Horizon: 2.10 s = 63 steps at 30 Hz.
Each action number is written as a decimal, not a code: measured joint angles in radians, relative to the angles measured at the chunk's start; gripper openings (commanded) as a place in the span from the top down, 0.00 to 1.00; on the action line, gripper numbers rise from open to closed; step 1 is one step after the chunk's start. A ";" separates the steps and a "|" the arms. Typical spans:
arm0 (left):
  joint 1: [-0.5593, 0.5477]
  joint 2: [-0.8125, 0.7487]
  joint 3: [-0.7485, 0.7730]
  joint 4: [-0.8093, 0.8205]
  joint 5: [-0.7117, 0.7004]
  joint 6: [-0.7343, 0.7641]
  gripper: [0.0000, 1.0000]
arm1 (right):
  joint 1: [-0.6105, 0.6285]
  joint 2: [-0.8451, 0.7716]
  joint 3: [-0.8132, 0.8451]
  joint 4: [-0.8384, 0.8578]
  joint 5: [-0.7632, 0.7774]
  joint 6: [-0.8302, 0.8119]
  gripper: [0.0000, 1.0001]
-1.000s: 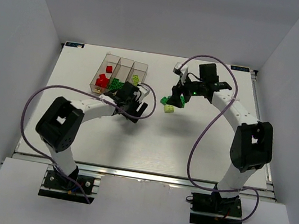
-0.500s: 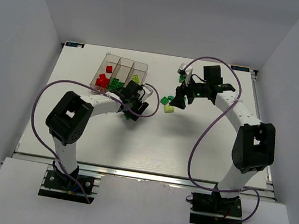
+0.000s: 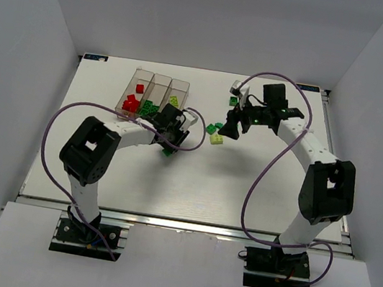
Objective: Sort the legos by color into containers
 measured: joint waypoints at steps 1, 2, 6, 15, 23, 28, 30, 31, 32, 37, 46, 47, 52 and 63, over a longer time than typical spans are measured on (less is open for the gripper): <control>0.000 0.000 -0.003 0.007 0.005 0.000 0.66 | -0.001 -0.002 -0.001 0.000 0.000 0.000 0.21; 0.001 -0.001 -0.007 0.015 0.006 -0.002 0.70 | -0.003 -0.004 -0.002 0.001 -0.001 0.000 0.21; 0.002 -0.019 -0.042 0.057 0.008 -0.018 0.76 | -0.006 -0.022 -0.021 0.006 -0.007 0.003 0.21; 0.003 -0.143 -0.105 0.024 0.048 -0.148 0.84 | -0.017 -0.055 -0.051 0.025 -0.013 0.025 0.32; 0.060 -0.274 -0.012 0.023 0.091 -0.256 0.87 | -0.019 -0.070 -0.077 0.034 -0.015 0.048 0.81; 0.166 -0.260 0.053 0.022 0.058 -0.309 0.86 | -0.019 -0.090 -0.105 0.037 -0.013 0.054 0.85; 0.203 -0.225 0.111 0.018 0.022 -0.321 0.85 | -0.019 -0.100 -0.115 0.041 -0.011 0.054 0.85; 0.217 -0.203 0.147 0.016 0.002 -0.326 0.85 | -0.019 -0.102 -0.116 0.043 -0.011 0.054 0.85; 0.229 -0.171 0.194 0.011 -0.017 -0.330 0.85 | -0.019 -0.105 -0.118 0.045 -0.011 0.054 0.85; 0.253 0.011 0.399 -0.013 -0.113 -0.335 0.83 | -0.019 -0.118 -0.132 0.048 -0.006 0.054 0.81; 0.270 0.198 0.527 -0.105 -0.246 -0.334 0.71 | -0.027 -0.130 -0.151 0.050 0.014 0.051 0.68; 0.270 0.209 0.539 -0.114 -0.252 -0.333 0.67 | -0.031 -0.130 -0.151 0.050 0.016 0.051 0.66; 0.275 0.245 0.597 -0.138 -0.282 -0.323 0.37 | -0.045 -0.130 -0.151 0.050 0.020 0.051 0.55; 0.276 0.240 0.600 -0.169 -0.296 -0.320 0.30 | -0.063 -0.130 -0.151 0.048 0.033 0.048 0.29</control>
